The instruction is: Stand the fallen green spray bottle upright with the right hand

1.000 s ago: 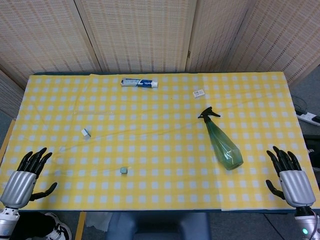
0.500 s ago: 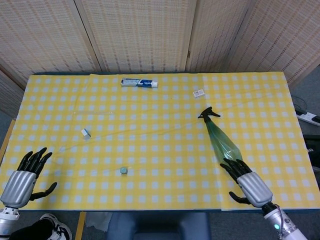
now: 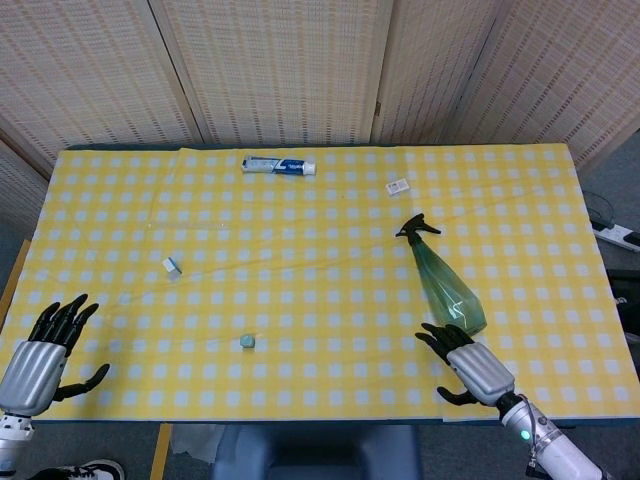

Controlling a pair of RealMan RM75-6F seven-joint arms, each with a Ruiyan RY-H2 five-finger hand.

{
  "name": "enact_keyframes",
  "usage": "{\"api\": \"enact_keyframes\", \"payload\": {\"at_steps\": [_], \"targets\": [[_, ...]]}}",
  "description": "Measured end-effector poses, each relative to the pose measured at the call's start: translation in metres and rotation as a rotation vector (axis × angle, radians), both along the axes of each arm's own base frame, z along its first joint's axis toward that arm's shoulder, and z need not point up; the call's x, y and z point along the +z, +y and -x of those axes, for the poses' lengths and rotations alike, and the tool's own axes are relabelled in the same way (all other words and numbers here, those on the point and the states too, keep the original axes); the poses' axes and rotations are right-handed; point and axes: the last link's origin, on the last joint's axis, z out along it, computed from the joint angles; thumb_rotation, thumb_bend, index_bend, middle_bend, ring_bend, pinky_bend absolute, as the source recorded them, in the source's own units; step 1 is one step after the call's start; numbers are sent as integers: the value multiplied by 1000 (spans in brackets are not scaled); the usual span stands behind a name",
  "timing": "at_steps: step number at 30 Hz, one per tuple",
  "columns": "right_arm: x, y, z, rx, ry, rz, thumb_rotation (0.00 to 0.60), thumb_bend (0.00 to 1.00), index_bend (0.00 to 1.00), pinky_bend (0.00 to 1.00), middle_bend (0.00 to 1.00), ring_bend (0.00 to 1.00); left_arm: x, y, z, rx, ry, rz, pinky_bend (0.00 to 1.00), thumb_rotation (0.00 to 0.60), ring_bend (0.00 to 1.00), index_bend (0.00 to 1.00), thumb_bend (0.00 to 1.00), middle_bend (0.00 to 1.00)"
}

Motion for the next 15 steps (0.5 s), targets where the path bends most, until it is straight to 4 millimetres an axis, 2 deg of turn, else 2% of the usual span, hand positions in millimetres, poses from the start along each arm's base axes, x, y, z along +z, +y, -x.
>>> {"api": "enact_keyframes", "payload": {"at_steps": [8,15], "targets": [[8,-16,24,-123,87,17,600,363,0,0,0,63,-1,2,1,11,11,-3,0,452,109,0,347,51],[27,-48,45,-221,166,76,600,362,0,0,0,64,-2,4,2,21,15,-4,0,449,109,0,346,51]]}}
